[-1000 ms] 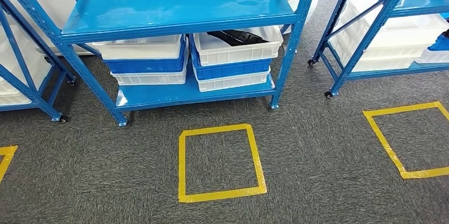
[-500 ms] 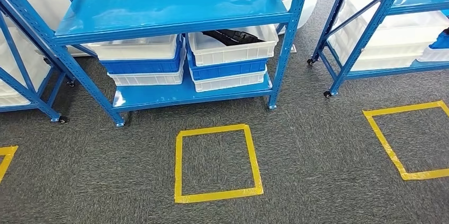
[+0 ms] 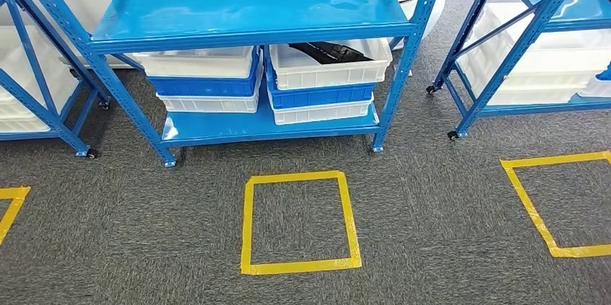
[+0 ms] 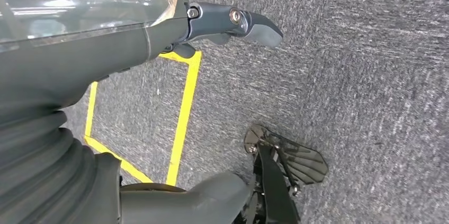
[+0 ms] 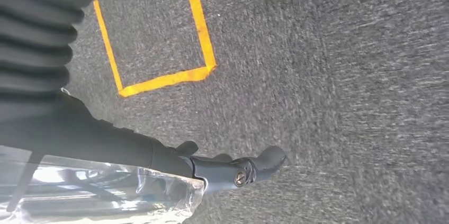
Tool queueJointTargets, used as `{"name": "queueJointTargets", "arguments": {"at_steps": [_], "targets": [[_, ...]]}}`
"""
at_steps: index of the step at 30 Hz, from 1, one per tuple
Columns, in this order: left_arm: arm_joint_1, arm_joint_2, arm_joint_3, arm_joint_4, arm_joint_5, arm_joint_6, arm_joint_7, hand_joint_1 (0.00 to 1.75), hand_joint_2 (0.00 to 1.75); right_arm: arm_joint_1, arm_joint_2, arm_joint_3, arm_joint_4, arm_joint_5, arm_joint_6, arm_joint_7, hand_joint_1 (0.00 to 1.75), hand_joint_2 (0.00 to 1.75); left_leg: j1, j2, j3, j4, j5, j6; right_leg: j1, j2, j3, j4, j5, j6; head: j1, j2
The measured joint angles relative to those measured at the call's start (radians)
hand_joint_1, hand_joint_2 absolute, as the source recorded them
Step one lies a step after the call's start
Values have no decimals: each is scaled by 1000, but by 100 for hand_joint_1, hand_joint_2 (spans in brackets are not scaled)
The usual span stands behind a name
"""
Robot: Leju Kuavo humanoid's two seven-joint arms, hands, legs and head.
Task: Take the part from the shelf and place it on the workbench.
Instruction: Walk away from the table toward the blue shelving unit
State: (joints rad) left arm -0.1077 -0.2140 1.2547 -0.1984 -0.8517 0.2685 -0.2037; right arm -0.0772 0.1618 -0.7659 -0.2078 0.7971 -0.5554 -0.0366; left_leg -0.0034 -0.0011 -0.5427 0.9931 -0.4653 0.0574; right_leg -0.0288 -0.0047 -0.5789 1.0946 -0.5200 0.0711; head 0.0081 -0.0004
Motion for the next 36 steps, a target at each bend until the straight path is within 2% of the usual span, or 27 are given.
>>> {"name": "queueJointTargets", "arguments": {"at_steps": [1,2,4,6,7,9,10,11,12,13,14,16,17,19,21,22,23,25,26,27,28,29,30,31,32,34,36], "targets": [[0,0,0,0,1,-1,-2,0,175,-1,0,0,0,1,0,0,0,175,0,-1,-2,8,-6,-9,-1,1,21,-46,16,-3,0,0],[0,0,0,0,1,-2,-4,0,175,-1,1,0,0,2,0,0,0,175,-1,-2,-3,14,-12,-17,-1,2,34,-73,24,-11,-1,0],[0,0,0,0,1,-2,-7,0,175,-2,2,0,0,3,0,0,0,175,1,-2,-5,18,-14,-26,1,2,36,-76,26,-34,-3,0],[0,-1,0,0,1,-3,-8,0,175,-2,2,0,0,4,0,0,0,175,6,-2,-14,43,-32,-36,-5,2,39,-78,30,-47,-6,0],[0,-1,0,0,1,-3,-8,0,175,-2,3,0,0,4,0,0,0,175,8,-2,-31,82,-57,-43,-8,2,40,-79,31,-51,-8,0],[1,-1,1,0,1,-3,-9,0,175,-2,3,0,0,5,0,0,0,175,13,-2,-88,202,-120,-55,-7,1,39,-79,31,-55,-13,0],[1,0,1,0,1,-3,-9,0,175,-2,3,0,0,5,0,0,0,175,15,-2,-116,260,-140,-59,-6,1,39,-79,30,-56,-13,0],[2,0,1,0,1,-3,-9,0,175,-2,3,0,0,5,0,0,0,175,18,-2,-135,293,-144,-61,-6,1,39,-79,30,-56,-14,0],[3,0,1,0,1,-3,-9,0,175,-2,3,0,0,5,0,0,0,175,19,-1,-138,291,-129,-62,-6,1,40,-79,29,-56,-14,0],[3,0,1,0,2,-3,-9,0,175,-2,2,0,0,5,0,0,0,175,21,-1,-123,255,-99,-61,-6,2,42,-79,29,-57,-14,0],[3,0,1,0,2,-3,-9,0,175,-2,3,0,0,5,0,0,0,175,22,-1,-95,189,-60,-58,-6,3,44,-79,29,-57,-14,0],[1,0,1,0,2,-3,-9,0,175,-3,4,0,0,5,0,0,0,175,20,-1,-41,67,-11,-51,-2,3,44,-79,28,-54,-13,0],[1,0,1,0,2,-3,-9,0,175,-4,4,0,0,5,0,0,0,175,17,-1,-28,36,-4,-48,-1,3,43,-80,28,-51,-13,0],[1,0,1,0,2,-3,-9,0,175,-4,4,0,0,6,0,0,0,175,9,-3,-29,26,-6,-38,1,2,41,-84,29,-39,-13,0],[2,0,0,-1,4,-3,-9,0,175,-4,3,1,0,4,1,0,0,175,8,-3,-22,12,3,-23,3,2,37,-76,23,-29,-11,0],[3,0,-4,-2,8,-4,-9,0,175,-3,2,4,0,0,2,0,0,175,8,-2,-19,4,9,-15,5,2,25,-52,9,-29,-10,0],[3,2,-11,-4,14,-6,-8,0,175,0,0,10,0,-6,5,0,0,175,9,-1,-16,-2,13,-9,7,2,3,-6,-15,-34,-7,0],[5,6,-38,-15,38,-12,-4,0,175,11,-5,29,0,-28,19,0,0,175,4,0,-17,-3,14,-4,8,2,-59,121,-72,-47,-5,0],[6,8,-56,-22,55,-17,0,0,175,20,-8,41,0,-43,30,1,0,175,1,-1,-18,-3,14,-4,8,2,-82,168,-87,-47,-4,0],[7,11,-75,-30,72,-22,4,0,175,29,-11,53,0,-59,42,1,0,175,-2,-2,-18,-2,14,-3,9,2,-90,187,-88,-43,-4,0],[7,14,-96,-39,89,-28,9,0,175,40,-14,65,0,-76,54,2,0,175,-4,-4,-17,-2,13,-3,10,2,-75,159,-71,-37,-4,0],[8,17,-118,-49,107,-33,13,0,175,50,-18,79,0,-93,65,2,0,175,-6,-6,-16,-1,13,-4,12,2,-41,93,-43,-30,-4,0],[8,20,-140,-59,124,-38,17,0,175,58,-22,92,1,-109,76,3,0,175,-9,-7,-15,1,12,-5,13,2,-6,21,-17,-29,-4,0],[8,23,-163,-69,141,-43,21,0,175,66,-25,106,1,-126,87,4,0,175,-12,-7,-15,4,9,-8,14,3,24,-43,7,-32,-4,0],[8,27,-185,-77,158,-48,25,0,175,73,-28,120,1,-141,98,4,0,175,-14,-7,-16,7,6,-12,16,3,40,-79,19,-38,-5,0],[11,36,-230,-90,190,-58,33,0,175,84,-32,147,1,-171,119,5,0,175,-14,-7,-16,10,2,-19,17,4,43,-92,25,-54,-6,0],[19,46,-278,-99,224,-69,42,0,175,91,-38,176,0,-204,141,6,0,87,-9,-6,-21,28,-12,-30,12,3,49,-95,29,-66,-8,0]]}}
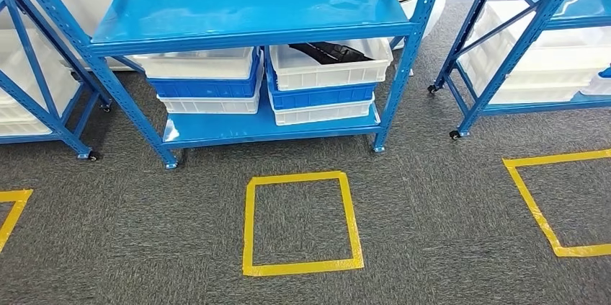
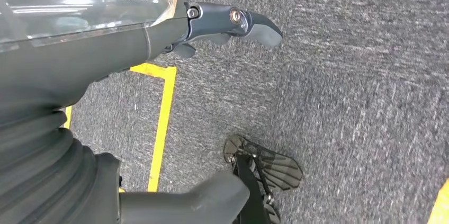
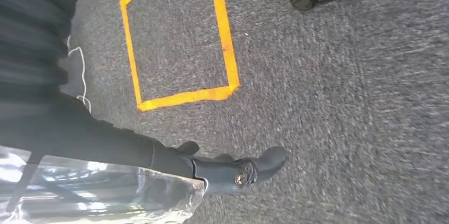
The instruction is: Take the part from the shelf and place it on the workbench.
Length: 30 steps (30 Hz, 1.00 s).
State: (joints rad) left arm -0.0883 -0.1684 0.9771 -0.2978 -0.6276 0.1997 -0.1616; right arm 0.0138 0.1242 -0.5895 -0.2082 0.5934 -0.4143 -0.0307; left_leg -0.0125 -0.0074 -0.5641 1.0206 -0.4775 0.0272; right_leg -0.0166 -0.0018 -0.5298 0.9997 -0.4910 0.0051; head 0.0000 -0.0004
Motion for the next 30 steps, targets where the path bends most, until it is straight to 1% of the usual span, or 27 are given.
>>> {"name": "queueJointTargets", "arguments": {"at_steps": [1,2,3,4,5,6,7,8,9,10,11,12,13,14,15,17,18,19,22,29,30], "targets": [[6,4,-24,-3,17,-5,4,0,131,2,-3,15,-2,-16,11,1,0,44,3,1,-12,31,-22,-7,-4,-1,3,-1,2,-5,-2,0],[13,8,-46,-5,33,-10,8,0,87,4,-5,28,-4,-30,21,1,0,0,7,2,-30,74,-51,-14,-5,-1,5,-2,4,-9,-4,0],[22,11,-70,-5,49,-15,13,0,44,5,-8,43,-8,-46,32,2,0,0,12,3,-60,142,-88,-21,-5,-2,4,-2,4,-11,-7,0],[32,14,-92,-6,64,-20,17,0,0,5,-11,56,-14,-59,41,2,0,0,16,3,-91,207,-117,-27,-5,-2,3,-2,4,-12,-7,0],[43,17,-112,-6,79,-24,21,0,0,5,-14,69,-20,-73,51,3,0,44,20,3,-114,254,-131,-31,-4,-2,3,-1,4,-12,-7,0],[56,19,-134,-5,94,-29,25,0,0,4,-17,82,-29,-88,61,3,0,87,23,4,-125,275,-130,-34,-4,-2,3,-1,4,-12,-7,0],[67,22,-153,-4,108,-33,29,0,0,3,-20,94,-39,-101,70,4,0,131,26,4,-114,251,-108,-35,-5,-1,4,-1,4,-11,-7,0],[78,25,-173,-2,122,-38,33,0,0,1,-22,106,-50,-114,80,5,0,175,29,5,-87,193,-74,-35,-5,-1,5,-1,3,-10,-8,0],[88,29,-194,0,136,-42,36,0,0,-1,-24,120,-61,-127,89,5,0,175,31,5,-50,117,-40,-32,-5,0,7,-1,3,-9,-8,0],[97,32,-215,2,150,-47,40,0,0,-4,-26,133,-72,-140,98,6,0,175,30,6,-19,54,-15,-29,-2,0,8,-2,1,-6,-7,0],[105,35,-237,3,164,-51,43,0,0,-7,-29,146,-82,-153,107,7,0,175,27,6,2,9,0,-24,-1,0,7,-2,0,-2,-7,0],[113,38,-259,4,179,-56,46,0,0,-8,-31,159,-91,-168,117,8,0,175,24,6,10,-11,3,-19,0,-1,5,-2,-1,3,-6,0],[120,42,-283,5,195,-60,50,0,0,-9,-34,173,-99,-182,127,9,0,175,19,5,9,-10,1,-12,1,-2,4,-4,-2,11,-6,0],[128,46,-307,5,211,-65,54,0,44,-8,-36,188,-106,-198,138,10,0,175,17,4,12,-14,3,-4,1,-2,4,-6,-2,18,-6,0],[136,51,-334,5,229,-71,59,0,87,-5,-40,203,-112,-215,150,11,0,175,15,4,15,-19,6,2,1,-2,4,-5,-4,23,-5,0],[144,59,-384,3,261,-81,66,0,175,4,-49,232,-118,-246,172,13,0,175,11,2,23,-29,11,3,5,-2,7,-11,-2,24,-3,0],[146,63,-409,1,277,-86,70,0,175,10,-53,247,-120,-261,182,14,0,175,7,0,24,-30,10,0,6,-2,8,-13,-1,22,-3,0],[149,67,-433,-1,293,-91,73,0,175,16,-57,260,-123,-276,192,15,0,131,4,-1,24,-29,9,-1,6,-2,9,-18,2,20,-3,0],[159,80,-510,-8,343,-106,86,0,175,33,-67,305,-131,-322,224,16,0,0,-3,0,23,-28,8,5,3,-1,9,-20,4,24,-5,0],[185,107,-686,-35,459,-143,115,0,175,73,-91,409,-146,-434,301,19,0,0,-6,-1,23,-28,6,11,1,-1,11,-26,6,27,-5,0],[187,110,-699,-37,467,-145,117,0,175,75,-93,417,-147,-441,307,19,0,0,-6,-1,23,-28,6,12,1,-1,11,-27,6,27,-4,0]]}}
